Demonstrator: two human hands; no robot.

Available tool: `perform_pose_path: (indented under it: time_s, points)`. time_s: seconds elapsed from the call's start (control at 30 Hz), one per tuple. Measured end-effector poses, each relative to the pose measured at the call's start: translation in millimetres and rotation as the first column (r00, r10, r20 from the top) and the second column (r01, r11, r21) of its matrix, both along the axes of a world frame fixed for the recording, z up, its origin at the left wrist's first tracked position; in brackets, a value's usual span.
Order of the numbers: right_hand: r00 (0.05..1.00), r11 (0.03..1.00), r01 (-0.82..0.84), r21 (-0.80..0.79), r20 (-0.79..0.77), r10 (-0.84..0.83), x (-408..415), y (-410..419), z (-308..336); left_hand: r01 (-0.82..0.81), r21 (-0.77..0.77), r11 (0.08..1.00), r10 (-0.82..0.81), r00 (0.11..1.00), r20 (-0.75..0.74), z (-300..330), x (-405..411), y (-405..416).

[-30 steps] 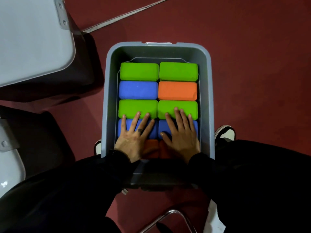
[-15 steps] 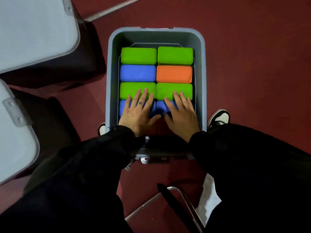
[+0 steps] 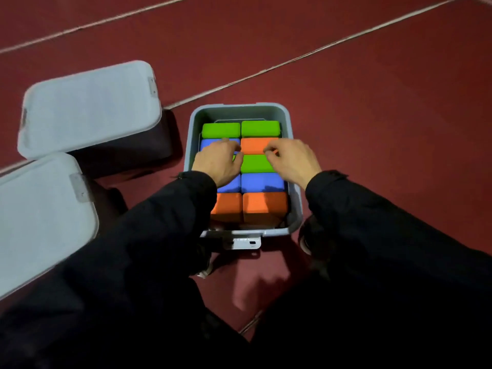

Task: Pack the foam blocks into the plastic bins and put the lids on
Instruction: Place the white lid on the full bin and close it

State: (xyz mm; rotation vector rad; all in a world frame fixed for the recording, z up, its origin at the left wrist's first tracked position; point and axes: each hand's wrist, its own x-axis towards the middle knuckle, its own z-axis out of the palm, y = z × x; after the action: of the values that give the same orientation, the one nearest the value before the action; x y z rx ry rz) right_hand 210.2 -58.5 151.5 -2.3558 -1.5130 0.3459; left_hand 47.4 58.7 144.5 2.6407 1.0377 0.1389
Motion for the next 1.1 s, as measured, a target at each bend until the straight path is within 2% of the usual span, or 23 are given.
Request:
perform_pose_path:
  time_s: [0.23, 0.4, 0.57, 0.8, 0.9, 1.1]
  points:
    - [0.997, 0.998, 0.048, 0.038, -0.063, -0.045, 43, -36, 82, 0.087, 0.069, 0.994, -0.092, 0.994, 0.061, 76, 56, -24]
    - [0.990, 0.992, 0.116, 0.041, -0.084, -0.112, 70, -83, 97, 0.257, 0.073, 0.964, -0.261, 0.964, 0.053, 96, 121, -66]
    - [0.954, 0.963, 0.268, 0.003, -0.139, -0.265, 109, -143, 90, 0.416, 0.053, 0.908, -0.418, 0.908, 0.027, 91, 187, -125]
    - [0.832, 0.861, 0.506, -0.046, -0.236, -0.502, 159, -243, 37, 0.581, -0.032, 0.814, -0.581, 0.812, -0.056, 39, 268, -216]
    - [0.744, 0.791, 0.599, -0.127, -0.276, -0.608, 167, -287, -9, 0.657, -0.117, 0.745, -0.667, 0.733, -0.132, 5, 294, -262]
    - [0.588, 0.685, 0.659, -0.310, -0.356, -0.726, 156, -346, -116, 0.698, -0.283, 0.657, -0.751, 0.574, -0.328, -79, 305, -336]
